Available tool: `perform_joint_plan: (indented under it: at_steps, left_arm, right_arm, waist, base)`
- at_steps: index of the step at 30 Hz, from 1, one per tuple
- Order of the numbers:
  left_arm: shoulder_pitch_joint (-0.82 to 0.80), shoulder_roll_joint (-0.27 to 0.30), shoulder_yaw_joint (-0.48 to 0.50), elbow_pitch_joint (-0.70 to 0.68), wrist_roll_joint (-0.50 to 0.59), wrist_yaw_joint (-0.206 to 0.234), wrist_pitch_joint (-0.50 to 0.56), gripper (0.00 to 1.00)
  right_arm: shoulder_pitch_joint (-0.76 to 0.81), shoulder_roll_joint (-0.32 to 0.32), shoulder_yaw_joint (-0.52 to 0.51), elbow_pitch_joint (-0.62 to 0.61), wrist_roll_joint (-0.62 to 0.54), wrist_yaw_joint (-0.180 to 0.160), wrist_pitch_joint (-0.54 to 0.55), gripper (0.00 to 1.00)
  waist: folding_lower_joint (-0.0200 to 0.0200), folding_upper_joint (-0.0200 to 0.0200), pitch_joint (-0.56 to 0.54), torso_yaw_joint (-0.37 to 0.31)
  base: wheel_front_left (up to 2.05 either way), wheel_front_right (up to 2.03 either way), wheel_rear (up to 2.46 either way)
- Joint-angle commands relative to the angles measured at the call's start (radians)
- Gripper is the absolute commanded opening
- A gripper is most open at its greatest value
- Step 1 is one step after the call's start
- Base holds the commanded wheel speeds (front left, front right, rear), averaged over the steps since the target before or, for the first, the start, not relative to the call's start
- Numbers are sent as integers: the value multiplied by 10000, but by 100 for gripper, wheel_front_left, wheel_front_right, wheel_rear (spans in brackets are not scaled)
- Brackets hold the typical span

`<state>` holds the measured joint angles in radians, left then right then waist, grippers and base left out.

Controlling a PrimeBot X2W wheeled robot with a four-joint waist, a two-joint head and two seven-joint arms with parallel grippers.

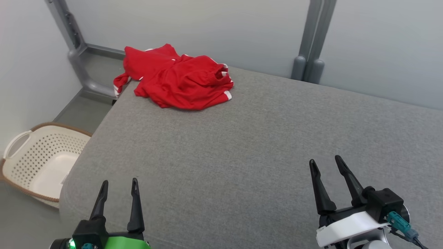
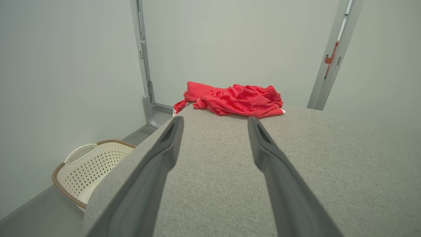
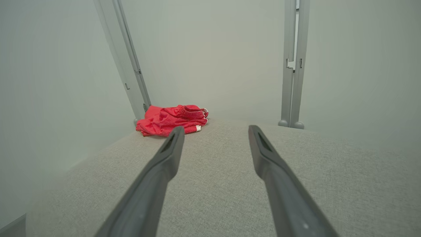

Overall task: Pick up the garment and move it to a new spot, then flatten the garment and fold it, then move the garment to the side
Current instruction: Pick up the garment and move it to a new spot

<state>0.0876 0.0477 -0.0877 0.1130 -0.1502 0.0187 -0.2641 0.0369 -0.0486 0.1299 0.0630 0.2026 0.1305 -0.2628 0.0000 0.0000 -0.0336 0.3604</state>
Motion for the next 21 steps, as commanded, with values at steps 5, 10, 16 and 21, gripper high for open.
perform_joint_plan:
  at_steps: [5,10,16,21]
  left_arm:
    - [198,50,108,0,123,-82,-7,100]
    - [235,85,293,48,218,-114,-5,100]
    - [-480,175,503,102,106,-336,-7,100]
    - [-1945,769,654,214,314,-596,-7,100]
  right_arm:
    - [-58,-31,87,20,75,4,-32,100]
    - [-127,-34,90,43,-42,4,-32,100]
    - [-356,-35,-46,-76,-234,4,-32,100]
    - [-725,-35,-138,-205,-443,4,-32,100]
  waist:
    - [0,0,78,607]
    - [0,0,231,411]
    - [0,0,785,-19]
    - [0,0,1461,-477]
  base:
    - [0,0,0]
    - [0,0,0]
    - [0,0,0]
    - [0,0,0]
